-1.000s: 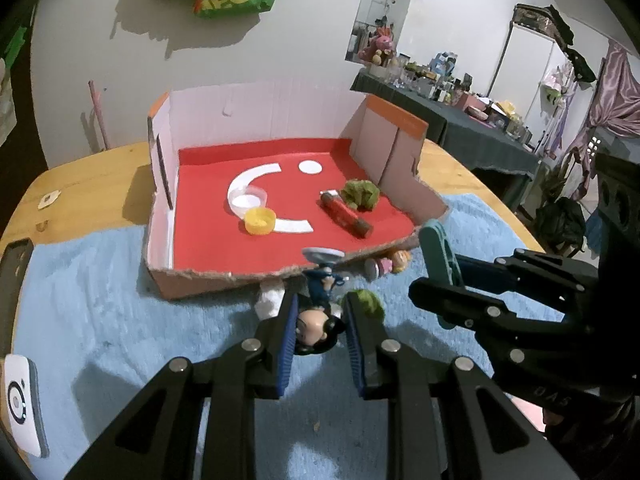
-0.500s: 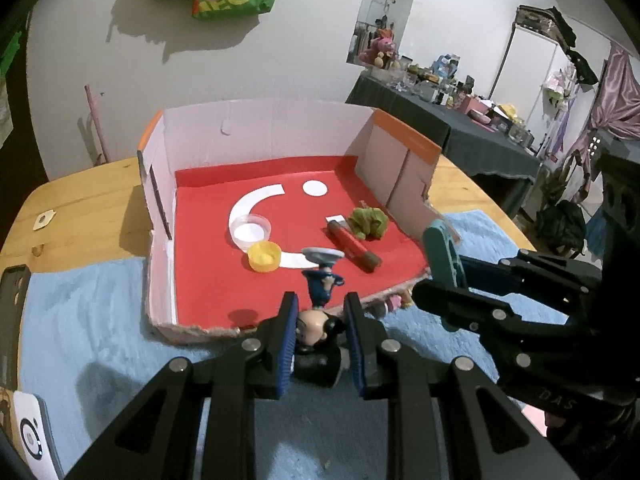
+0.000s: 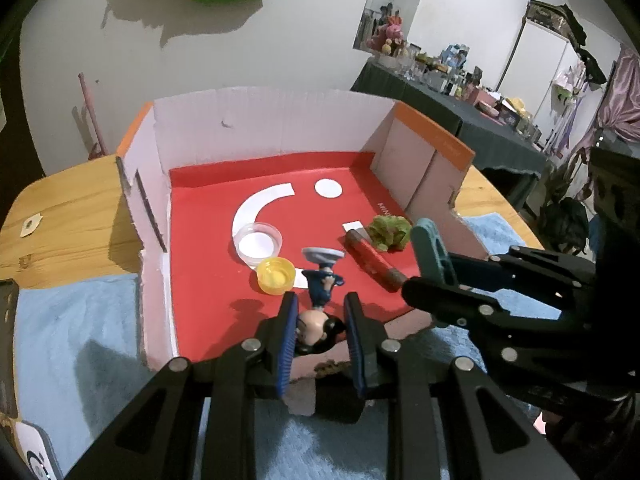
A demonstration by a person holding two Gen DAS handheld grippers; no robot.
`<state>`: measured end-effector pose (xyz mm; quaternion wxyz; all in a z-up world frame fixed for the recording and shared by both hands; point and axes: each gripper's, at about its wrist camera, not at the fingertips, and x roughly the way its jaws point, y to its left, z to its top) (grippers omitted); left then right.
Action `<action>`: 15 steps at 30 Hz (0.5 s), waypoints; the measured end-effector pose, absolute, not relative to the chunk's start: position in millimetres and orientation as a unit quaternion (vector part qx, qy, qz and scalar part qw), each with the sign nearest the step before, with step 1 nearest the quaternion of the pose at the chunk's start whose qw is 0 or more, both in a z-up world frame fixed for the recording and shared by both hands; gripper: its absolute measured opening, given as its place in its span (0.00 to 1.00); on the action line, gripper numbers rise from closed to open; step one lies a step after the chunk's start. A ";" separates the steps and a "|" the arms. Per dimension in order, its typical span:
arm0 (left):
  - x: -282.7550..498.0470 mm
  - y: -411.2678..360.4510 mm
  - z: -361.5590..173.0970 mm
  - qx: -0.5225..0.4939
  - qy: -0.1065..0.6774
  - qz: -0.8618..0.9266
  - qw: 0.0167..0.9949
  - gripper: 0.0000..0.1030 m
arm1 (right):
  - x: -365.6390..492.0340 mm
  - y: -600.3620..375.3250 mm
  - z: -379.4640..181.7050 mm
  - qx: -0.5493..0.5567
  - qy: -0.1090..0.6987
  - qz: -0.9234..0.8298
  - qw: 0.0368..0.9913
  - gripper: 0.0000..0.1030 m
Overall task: Organize objects
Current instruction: 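Carry the clothespin and figurine into the red-lined box with both tools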
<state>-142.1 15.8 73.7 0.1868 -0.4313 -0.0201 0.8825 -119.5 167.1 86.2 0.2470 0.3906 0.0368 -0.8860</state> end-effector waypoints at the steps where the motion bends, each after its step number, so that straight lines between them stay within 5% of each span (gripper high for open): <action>1: -144.4 16.1 71.9 -0.434 -0.020 0.881 0.187 0.24 | -122.6 167.0 83.8 0.395 0.035 -0.884 0.248 0.25; 15: -168.4 14.0 49.0 -0.473 -0.017 0.861 0.185 0.24 | -155.3 155.9 52.8 0.451 0.033 -0.856 0.251 0.25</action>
